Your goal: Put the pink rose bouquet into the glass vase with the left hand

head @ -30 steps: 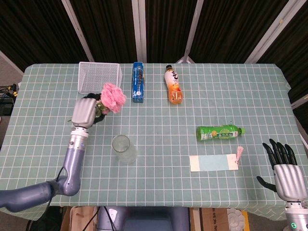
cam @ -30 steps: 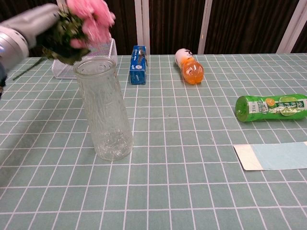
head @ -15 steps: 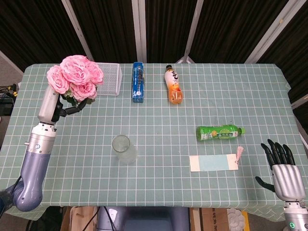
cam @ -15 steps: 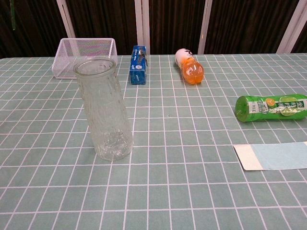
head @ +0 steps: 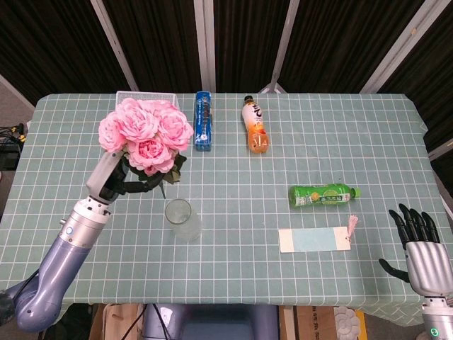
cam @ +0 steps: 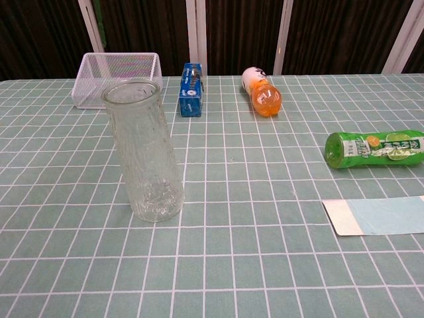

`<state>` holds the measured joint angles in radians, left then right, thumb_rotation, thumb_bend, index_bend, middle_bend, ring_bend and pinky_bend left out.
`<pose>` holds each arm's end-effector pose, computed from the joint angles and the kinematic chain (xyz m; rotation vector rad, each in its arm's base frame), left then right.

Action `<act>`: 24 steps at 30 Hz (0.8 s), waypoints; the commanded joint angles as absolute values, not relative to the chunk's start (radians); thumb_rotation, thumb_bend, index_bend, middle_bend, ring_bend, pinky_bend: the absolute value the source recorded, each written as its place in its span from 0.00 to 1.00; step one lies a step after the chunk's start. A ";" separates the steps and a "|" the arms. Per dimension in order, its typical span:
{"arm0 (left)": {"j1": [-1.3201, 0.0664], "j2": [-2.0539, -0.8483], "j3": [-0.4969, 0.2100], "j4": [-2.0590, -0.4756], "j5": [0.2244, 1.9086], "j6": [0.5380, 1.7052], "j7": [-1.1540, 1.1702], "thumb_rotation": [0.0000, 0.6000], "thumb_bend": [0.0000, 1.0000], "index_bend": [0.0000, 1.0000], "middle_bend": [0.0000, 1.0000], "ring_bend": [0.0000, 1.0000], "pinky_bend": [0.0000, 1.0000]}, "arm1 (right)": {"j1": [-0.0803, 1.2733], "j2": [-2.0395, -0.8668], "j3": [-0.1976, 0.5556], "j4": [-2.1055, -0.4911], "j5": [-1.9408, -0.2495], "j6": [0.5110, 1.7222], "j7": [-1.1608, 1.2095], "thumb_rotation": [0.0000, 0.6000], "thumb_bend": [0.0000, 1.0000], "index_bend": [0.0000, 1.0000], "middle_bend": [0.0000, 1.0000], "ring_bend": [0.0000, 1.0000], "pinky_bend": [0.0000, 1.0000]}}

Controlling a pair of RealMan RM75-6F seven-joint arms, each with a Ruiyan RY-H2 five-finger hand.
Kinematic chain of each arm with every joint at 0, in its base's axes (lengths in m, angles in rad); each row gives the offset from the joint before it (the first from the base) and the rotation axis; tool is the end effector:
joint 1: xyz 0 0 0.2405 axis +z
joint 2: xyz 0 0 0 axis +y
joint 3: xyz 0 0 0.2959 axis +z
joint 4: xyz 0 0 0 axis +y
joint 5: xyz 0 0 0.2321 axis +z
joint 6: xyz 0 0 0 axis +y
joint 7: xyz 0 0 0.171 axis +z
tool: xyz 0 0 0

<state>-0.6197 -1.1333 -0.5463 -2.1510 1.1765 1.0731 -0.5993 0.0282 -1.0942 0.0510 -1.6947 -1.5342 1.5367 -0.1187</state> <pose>-0.0312 0.3555 0.1512 -1.3324 -1.7691 -2.0757 -0.3416 -0.1923 0.1631 1.3758 -0.8394 0.8692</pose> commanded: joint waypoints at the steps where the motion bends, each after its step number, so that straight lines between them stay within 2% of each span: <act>1: -0.638 -1.157 -0.524 -2.156 1.182 1.063 -0.579 1.00 0.53 0.39 0.43 0.32 0.47 | 0.027 -1.092 0.053 -1.694 -1.533 1.540 -0.113 1.00 0.15 0.12 0.04 0.00 0.00; 21: -0.672 -1.326 -0.386 -2.020 1.248 1.115 -0.450 1.00 0.53 0.40 0.43 0.32 0.47 | 0.024 -1.083 0.057 -1.690 -1.531 1.545 -0.088 1.00 0.16 0.12 0.04 0.00 0.00; 24: -0.670 -1.345 -0.361 -1.983 1.261 1.115 -0.444 1.00 0.48 0.39 0.43 0.31 0.46 | 0.024 -1.083 0.058 -1.689 -1.530 1.546 -0.087 1.00 0.15 0.12 0.04 0.00 0.00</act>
